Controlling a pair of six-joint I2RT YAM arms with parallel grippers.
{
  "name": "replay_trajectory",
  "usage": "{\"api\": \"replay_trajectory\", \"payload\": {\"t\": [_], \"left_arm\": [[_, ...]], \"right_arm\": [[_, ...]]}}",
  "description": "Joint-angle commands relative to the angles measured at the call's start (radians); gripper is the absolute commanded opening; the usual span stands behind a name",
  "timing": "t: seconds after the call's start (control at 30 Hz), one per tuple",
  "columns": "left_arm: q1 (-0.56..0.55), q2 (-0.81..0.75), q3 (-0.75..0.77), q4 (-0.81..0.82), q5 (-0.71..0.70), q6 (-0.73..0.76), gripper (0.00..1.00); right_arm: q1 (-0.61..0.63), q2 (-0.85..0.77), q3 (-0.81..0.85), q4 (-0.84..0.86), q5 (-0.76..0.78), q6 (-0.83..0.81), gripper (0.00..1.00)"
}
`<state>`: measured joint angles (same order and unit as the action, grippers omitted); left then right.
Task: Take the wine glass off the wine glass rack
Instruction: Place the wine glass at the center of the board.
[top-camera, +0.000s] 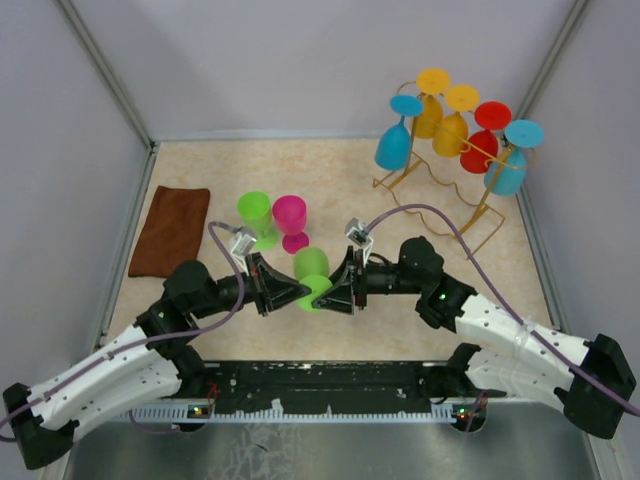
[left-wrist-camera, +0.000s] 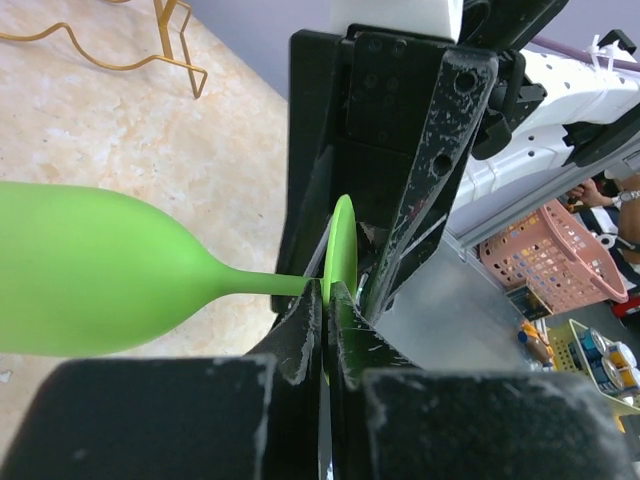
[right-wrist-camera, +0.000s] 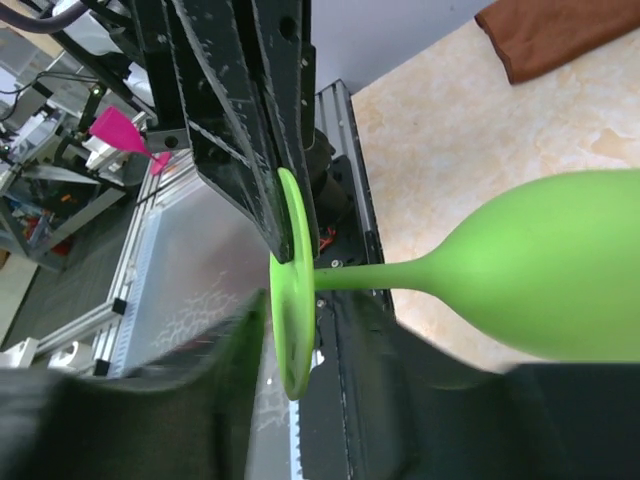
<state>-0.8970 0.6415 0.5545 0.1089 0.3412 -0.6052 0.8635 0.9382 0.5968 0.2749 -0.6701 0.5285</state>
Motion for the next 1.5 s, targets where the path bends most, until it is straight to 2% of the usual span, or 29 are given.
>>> {"api": "replay_trajectory", "payload": {"t": [0.0, 0.03, 0.1, 0.17, 0.23, 0.37, 0.57, 0.7, 0.83, 1.03, 1.3, 1.47], "left_arm": [[-0.007, -0.016, -0.014, 0.003, 0.002, 0.003, 0.0], [-0.007, -0.019, -0.014, 0.002, 0.0, 0.002, 0.0], [-0.007, -0.028, -0.014, -0.002, -0.005, 0.001, 0.05], [-0.007, -0.037, -0.015, -0.009, -0.01, 0.0, 0.14], [-0.007, -0.049, -0.009, -0.026, -0.02, 0.002, 0.31], [-0.007, -0.07, 0.032, -0.11, -0.08, 0.02, 0.58], [-0.007, -0.123, 0.075, -0.237, -0.191, 0.021, 0.76], [-0.007, -0.144, 0.064, -0.242, -0.235, 0.009, 0.81], [-0.007, -0.123, 0.061, -0.243, -0.269, 0.003, 0.82], [-0.008, -0.044, 0.079, -0.239, -0.284, -0.005, 0.87], [-0.008, 0.032, 0.079, -0.226, -0.341, -0.033, 0.99], [-0.007, 0.034, 0.054, -0.202, -0.34, -0.028, 0.99]], "right_arm": [[0.006, -0.012, 0.008, 0.099, -0.002, 0.032, 0.32], [0.004, -0.01, 0.009, 0.102, -0.011, 0.032, 0.24], [0.005, -0.007, 0.011, 0.104, -0.039, 0.032, 0.01], [0.005, -0.007, 0.008, 0.101, -0.068, 0.016, 0.0], [0.008, -0.014, 0.001, 0.093, -0.08, -0.018, 0.0], [0.061, -0.062, -0.037, 0.04, -0.024, -0.2, 0.0], [0.106, -0.152, -0.179, -0.032, 0.084, -0.574, 0.0], [0.108, -0.191, -0.235, -0.097, 0.032, -0.803, 0.0], [0.109, -0.239, -0.298, -0.083, -0.035, -0.948, 0.0], [0.108, -0.273, -0.334, -0.063, -0.151, -1.005, 0.0], [0.108, -0.248, -0.33, -0.071, -0.283, -1.025, 0.0], [0.108, -0.238, -0.325, -0.074, -0.315, -1.04, 0.0]]}}
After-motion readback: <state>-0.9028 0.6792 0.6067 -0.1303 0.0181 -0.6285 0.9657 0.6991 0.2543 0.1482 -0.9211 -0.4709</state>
